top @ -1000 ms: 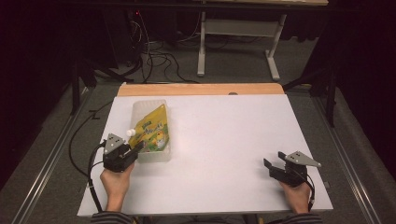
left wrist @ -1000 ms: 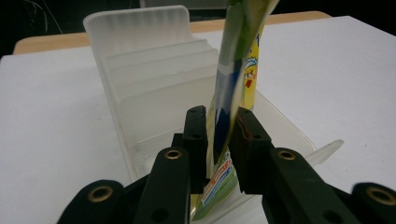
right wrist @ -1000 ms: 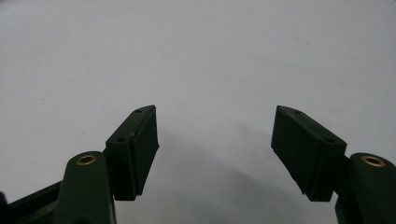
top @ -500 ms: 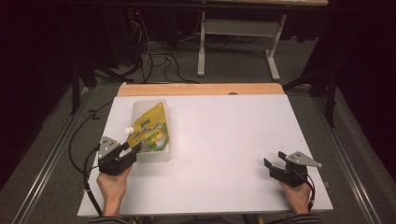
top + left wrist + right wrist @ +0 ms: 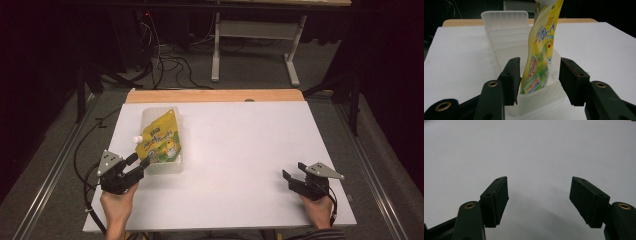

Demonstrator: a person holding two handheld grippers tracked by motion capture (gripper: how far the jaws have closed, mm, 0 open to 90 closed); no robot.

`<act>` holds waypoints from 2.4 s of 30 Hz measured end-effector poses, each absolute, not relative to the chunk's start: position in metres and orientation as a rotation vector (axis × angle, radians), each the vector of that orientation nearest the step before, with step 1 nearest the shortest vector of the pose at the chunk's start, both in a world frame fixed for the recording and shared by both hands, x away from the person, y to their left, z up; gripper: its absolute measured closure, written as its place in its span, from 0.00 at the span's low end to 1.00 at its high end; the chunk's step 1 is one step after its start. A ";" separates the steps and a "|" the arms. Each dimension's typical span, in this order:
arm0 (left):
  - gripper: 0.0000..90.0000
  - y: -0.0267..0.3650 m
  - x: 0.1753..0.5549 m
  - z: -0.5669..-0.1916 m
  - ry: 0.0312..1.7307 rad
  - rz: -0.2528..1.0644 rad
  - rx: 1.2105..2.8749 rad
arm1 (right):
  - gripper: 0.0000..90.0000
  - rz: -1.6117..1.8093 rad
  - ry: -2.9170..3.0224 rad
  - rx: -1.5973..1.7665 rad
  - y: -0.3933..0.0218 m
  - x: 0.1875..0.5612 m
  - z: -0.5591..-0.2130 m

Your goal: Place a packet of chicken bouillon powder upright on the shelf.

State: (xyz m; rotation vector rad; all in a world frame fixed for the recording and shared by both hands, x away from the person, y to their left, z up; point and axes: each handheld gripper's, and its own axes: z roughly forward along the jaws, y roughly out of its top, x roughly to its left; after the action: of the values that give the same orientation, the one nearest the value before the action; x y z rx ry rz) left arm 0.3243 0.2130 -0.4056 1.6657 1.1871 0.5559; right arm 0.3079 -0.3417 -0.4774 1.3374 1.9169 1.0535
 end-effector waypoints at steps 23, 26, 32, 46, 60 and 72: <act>0.64 0.203 0.302 -0.414 1.130 0.548 1.664 | 0.35 1.050 1.915 1.340 -0.341 0.308 -0.477; 0.63 0.200 0.301 -0.415 1.117 0.528 1.674 | 0.35 1.050 1.915 1.343 -0.341 0.308 -0.477; 0.64 0.192 0.300 -0.415 1.064 0.509 1.699 | 0.35 1.051 1.914 1.339 -0.341 0.308 -0.477; 0.68 0.169 0.299 -0.419 0.927 0.500 1.750 | 0.35 1.052 1.914 1.338 -0.341 0.307 -0.477; 0.55 0.142 0.310 -0.421 0.917 0.416 1.801 | 0.36 1.065 1.907 1.336 -0.341 0.306 -0.477; 0.49 0.118 0.319 -0.426 0.877 0.381 1.822 | 0.36 1.059 1.912 1.324 -0.341 0.307 -0.477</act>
State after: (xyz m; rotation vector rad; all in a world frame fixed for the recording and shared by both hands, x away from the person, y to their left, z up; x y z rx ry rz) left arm 0.3194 0.1183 -0.4257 1.8218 0.8774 0.3814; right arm 0.3066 -0.3414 -0.4774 1.3235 1.9119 1.0589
